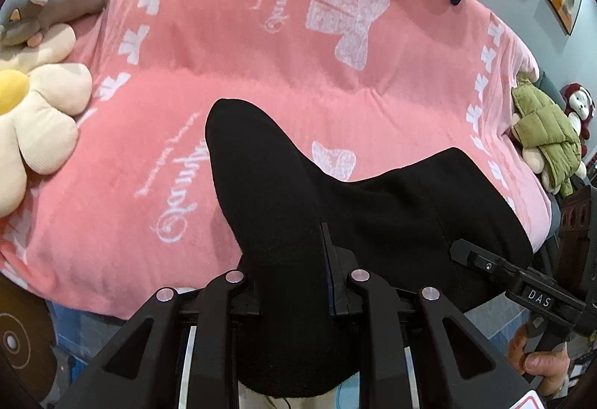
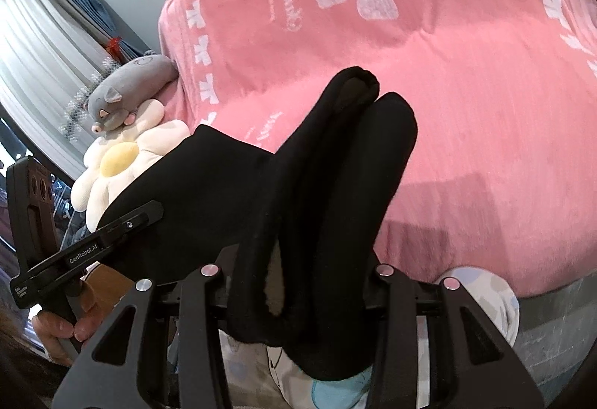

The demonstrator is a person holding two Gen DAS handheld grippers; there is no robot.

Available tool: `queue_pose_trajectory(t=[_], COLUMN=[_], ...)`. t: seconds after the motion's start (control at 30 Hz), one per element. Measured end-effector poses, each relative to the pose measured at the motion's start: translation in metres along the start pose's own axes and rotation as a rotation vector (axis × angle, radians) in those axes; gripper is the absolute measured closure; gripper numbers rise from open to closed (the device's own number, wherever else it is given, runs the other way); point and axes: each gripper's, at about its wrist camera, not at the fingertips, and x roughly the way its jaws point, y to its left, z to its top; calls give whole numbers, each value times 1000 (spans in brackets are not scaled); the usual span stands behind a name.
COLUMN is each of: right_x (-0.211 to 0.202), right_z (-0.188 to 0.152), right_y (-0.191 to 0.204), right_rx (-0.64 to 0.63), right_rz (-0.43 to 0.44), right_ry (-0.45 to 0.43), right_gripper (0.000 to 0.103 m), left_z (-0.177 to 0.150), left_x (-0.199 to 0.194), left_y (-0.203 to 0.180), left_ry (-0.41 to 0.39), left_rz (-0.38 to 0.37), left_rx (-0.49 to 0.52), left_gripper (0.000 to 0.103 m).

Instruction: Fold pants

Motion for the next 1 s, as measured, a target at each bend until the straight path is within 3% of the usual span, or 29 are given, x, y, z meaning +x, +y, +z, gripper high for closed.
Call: queue_pose_trajectory(t=[0.3,0.53,1.0], right_x=[-2,1,39], right_z=[27,69,158], right_y=[15,24,7], right_rx=[-57,-115,-156], right_rz=[11,16,3], right_ry=[-65,-135,-229], right_gripper=[63,63,63], left_z=[28,59,142], left_x=[-15,-11,38], left_y=[-3,-1,-2], left_ry=[-86,-143,-215], left_rz=[15,17,25], left_rx=[22,20,69], left_gripper=[86,85,85])
